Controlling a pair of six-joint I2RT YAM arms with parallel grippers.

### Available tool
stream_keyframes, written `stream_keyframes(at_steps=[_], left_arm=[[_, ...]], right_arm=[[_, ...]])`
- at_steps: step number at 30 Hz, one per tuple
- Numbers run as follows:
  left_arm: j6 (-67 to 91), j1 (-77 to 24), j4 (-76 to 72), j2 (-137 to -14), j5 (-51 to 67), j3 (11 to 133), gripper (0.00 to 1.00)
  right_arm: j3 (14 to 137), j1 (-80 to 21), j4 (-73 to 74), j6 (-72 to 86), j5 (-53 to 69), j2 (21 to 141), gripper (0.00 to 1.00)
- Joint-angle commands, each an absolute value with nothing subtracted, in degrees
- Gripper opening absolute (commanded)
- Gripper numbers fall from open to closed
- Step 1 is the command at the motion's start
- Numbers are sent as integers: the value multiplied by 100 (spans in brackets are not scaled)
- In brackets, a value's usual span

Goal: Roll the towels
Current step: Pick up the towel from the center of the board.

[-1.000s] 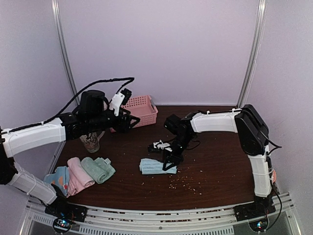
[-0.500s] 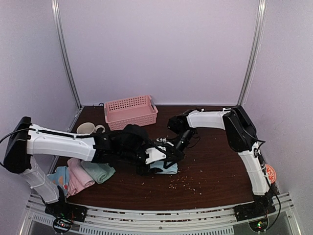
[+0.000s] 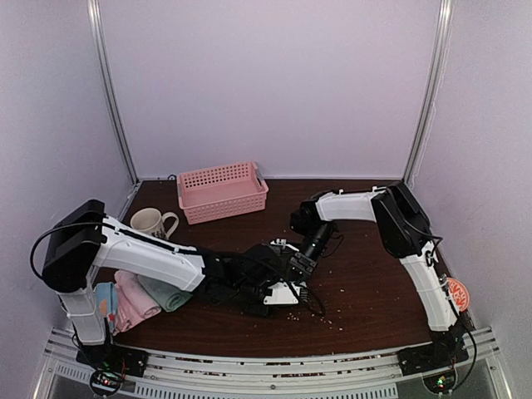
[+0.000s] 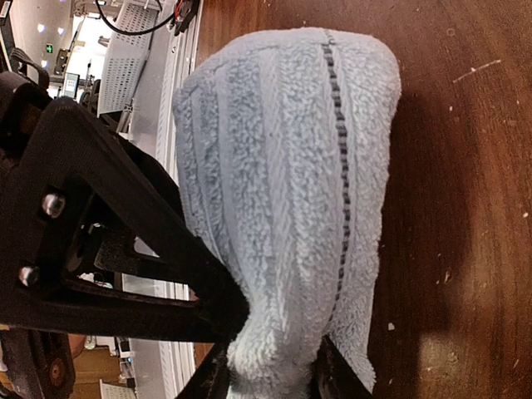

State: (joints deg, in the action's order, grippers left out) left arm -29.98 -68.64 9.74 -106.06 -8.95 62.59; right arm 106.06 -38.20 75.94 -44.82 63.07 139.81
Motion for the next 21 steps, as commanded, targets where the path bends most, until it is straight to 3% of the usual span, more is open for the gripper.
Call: stream_keyframes(at_steps=[1,11,21], left_arm=[[-3120,-6917,801,-10912,-1221,6328,61],[-3209,-7048,581,-11421,-2172,6438,49],[-3184,-7040,431,-11452,-2292,6453,14]], right_arm=[[10374,-3878,7709,-4526,4986,14683,29],[10315,-3793,7778,-4485,5350,14583,32],[10137,-3478,7786,-4180,5377,13589,47]])
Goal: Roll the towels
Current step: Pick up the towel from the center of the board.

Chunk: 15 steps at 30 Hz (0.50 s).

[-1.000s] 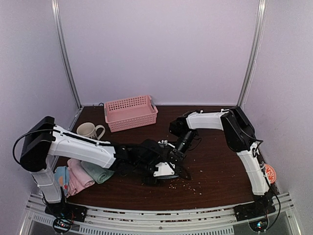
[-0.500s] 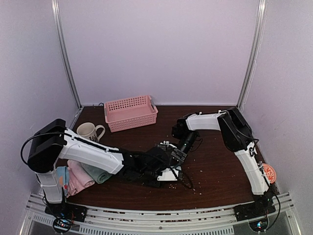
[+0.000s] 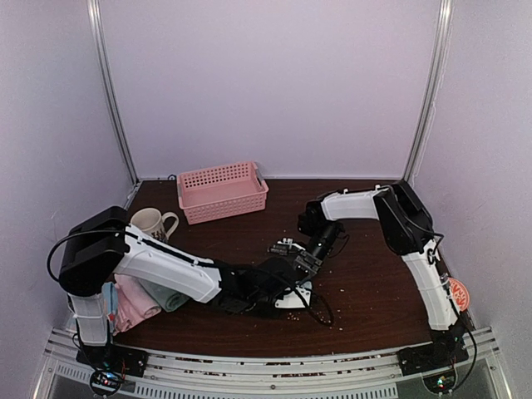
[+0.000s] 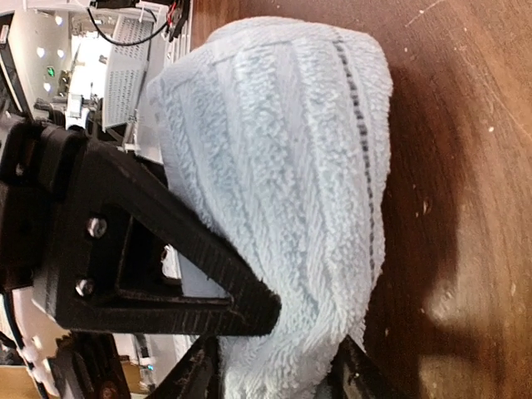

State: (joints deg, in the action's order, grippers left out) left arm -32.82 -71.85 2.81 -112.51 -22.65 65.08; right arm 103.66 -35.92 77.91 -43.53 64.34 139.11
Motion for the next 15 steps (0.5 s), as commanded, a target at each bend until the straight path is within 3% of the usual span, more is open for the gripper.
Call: stream_keyframes(at_steps=[1,7,15], left_arm=[[-3171,-7040,431,-11395,-2259,6445,11],[-3020,-6943,602,-11024,-2082,6559,4],[-2249,-6410,1276,-10757,-1531,7595,4]], right_arm=[[10168,-3356,7787,-4138,5359,13302,50],[10503,-2788,7787,-3930,5307,12123,64],[10192,-1812,7773,-3966,5205,11018,62]])
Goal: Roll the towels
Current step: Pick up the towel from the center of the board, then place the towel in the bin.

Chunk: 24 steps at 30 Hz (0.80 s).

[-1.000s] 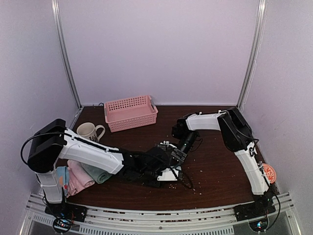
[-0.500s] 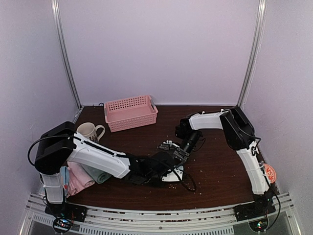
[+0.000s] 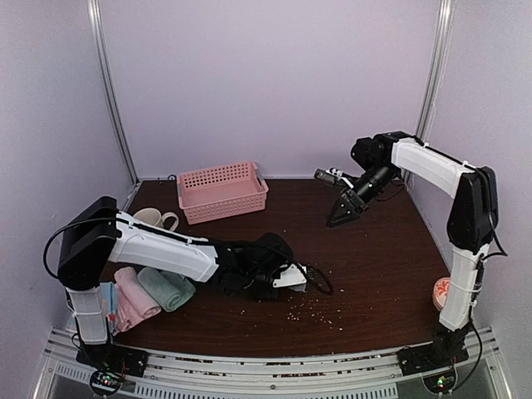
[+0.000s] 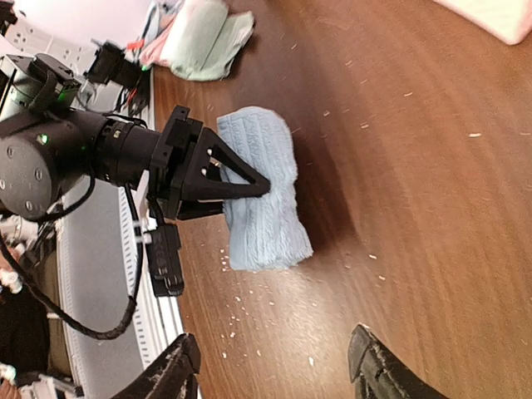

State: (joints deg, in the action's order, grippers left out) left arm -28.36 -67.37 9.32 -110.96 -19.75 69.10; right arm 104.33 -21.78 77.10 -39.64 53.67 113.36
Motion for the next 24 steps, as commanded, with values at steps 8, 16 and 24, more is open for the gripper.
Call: stream_keyframes(at_steps=[8,16,24], left_arm=[[-1010,-5737,2553,-11468,-1020,9909,0],[747,-4873,3335,-12220,-802,11623,0],[2273,-3773,3242,-12152,-549,11586,0]], right_arm=[[8615,-1361,7377,-4544,5492,10259,62],[8352,-1274,7395,-4757,5654,10340,61],[8438,-1274,7713,-5095,5824,10589,59]])
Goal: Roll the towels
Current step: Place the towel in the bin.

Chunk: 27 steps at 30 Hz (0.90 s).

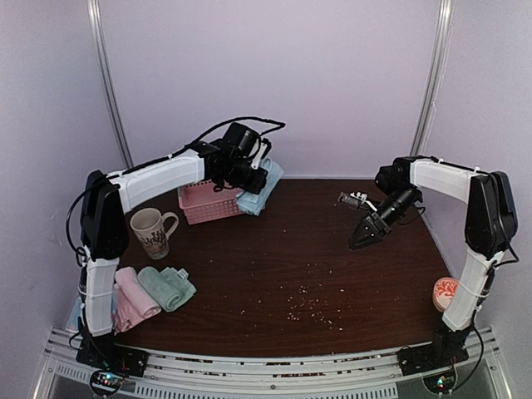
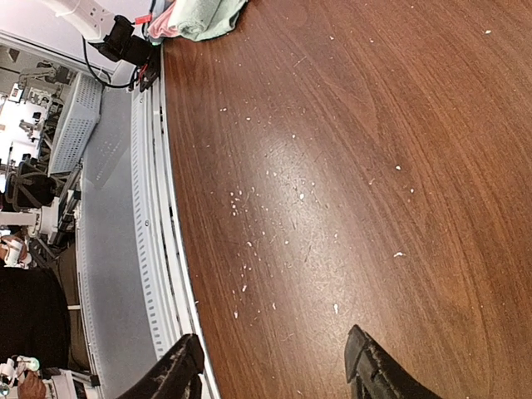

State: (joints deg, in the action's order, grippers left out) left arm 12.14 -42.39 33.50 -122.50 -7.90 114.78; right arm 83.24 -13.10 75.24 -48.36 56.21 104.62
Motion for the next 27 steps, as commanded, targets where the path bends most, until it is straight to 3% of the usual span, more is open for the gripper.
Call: stream_keyframes(at_steps=[1,6,11,27], left_arm=[[2439,-3644,3184,-12121,-459,11535,0],[3180,-3045,2959,-11992,-349,11294,0],[4116,-2429,3791,-12331,-728,11808,0],[4950,-1705,4733,-13320,-1283,12706,0]], right_arm=[[8431,-1274,7729,-5104,5832,10598,59],[8377,-1274,7752,-5143,5855,10608,59],[8323,-1274,7767,-5150,5912,10615,56],[8114,-1283,7725,-5167,5951,10630,55]])
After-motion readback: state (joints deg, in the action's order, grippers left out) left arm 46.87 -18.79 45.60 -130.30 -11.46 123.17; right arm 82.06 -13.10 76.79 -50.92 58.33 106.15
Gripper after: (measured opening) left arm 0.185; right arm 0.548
